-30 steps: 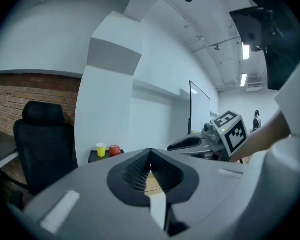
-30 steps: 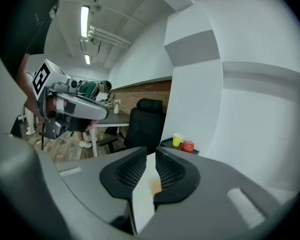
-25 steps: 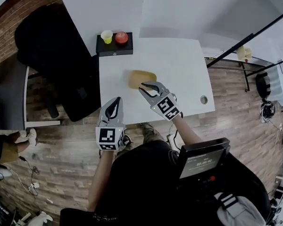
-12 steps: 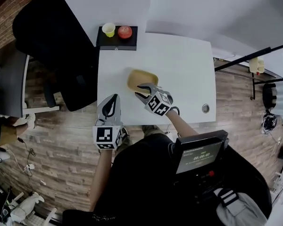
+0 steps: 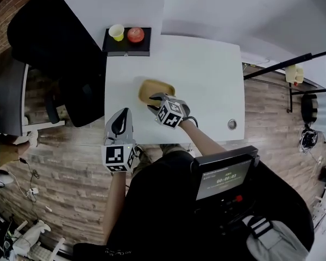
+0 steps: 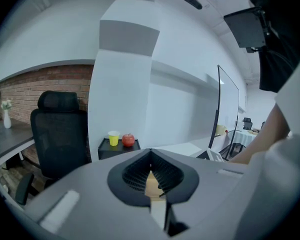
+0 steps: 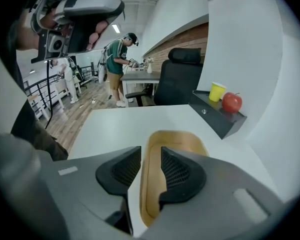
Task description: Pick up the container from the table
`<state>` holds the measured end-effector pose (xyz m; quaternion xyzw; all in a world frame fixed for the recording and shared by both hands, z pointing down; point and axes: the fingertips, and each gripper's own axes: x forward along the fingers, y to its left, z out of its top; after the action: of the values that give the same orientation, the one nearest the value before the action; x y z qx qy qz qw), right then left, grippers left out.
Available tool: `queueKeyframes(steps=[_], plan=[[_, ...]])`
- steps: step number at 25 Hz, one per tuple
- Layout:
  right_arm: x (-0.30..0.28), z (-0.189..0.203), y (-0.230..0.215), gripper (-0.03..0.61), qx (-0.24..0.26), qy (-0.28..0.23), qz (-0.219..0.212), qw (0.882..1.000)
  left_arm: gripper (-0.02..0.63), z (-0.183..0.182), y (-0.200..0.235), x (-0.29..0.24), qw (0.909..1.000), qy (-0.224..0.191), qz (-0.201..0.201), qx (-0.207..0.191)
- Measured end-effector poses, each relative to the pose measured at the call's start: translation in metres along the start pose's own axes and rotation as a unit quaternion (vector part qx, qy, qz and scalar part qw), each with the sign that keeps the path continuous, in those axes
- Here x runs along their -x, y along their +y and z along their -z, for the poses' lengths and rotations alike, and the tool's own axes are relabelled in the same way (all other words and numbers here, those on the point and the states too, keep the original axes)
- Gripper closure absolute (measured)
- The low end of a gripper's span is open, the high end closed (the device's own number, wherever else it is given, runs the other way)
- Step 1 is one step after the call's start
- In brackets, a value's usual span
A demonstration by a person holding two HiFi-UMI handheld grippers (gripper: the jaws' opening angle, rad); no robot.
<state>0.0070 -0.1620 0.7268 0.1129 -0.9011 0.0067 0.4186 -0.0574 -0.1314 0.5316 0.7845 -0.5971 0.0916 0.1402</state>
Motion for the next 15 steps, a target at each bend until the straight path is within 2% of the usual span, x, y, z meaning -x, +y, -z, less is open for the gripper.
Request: queueKeyframes(steps=[5,15], plan=[[-0.016,0.007,0.011,0.439,0.007,0.030,-0.029,0.999,0.617,0.003,-0.004,0.003,1.0000,-0.001,-0.008,0.006],[-0.041,0.023,0.010,0.442,-0.011,0.079,-0.047,0.996,0.617,0.006,0.013,0.012,0.9994,-0.002,-0.031,0.012]])
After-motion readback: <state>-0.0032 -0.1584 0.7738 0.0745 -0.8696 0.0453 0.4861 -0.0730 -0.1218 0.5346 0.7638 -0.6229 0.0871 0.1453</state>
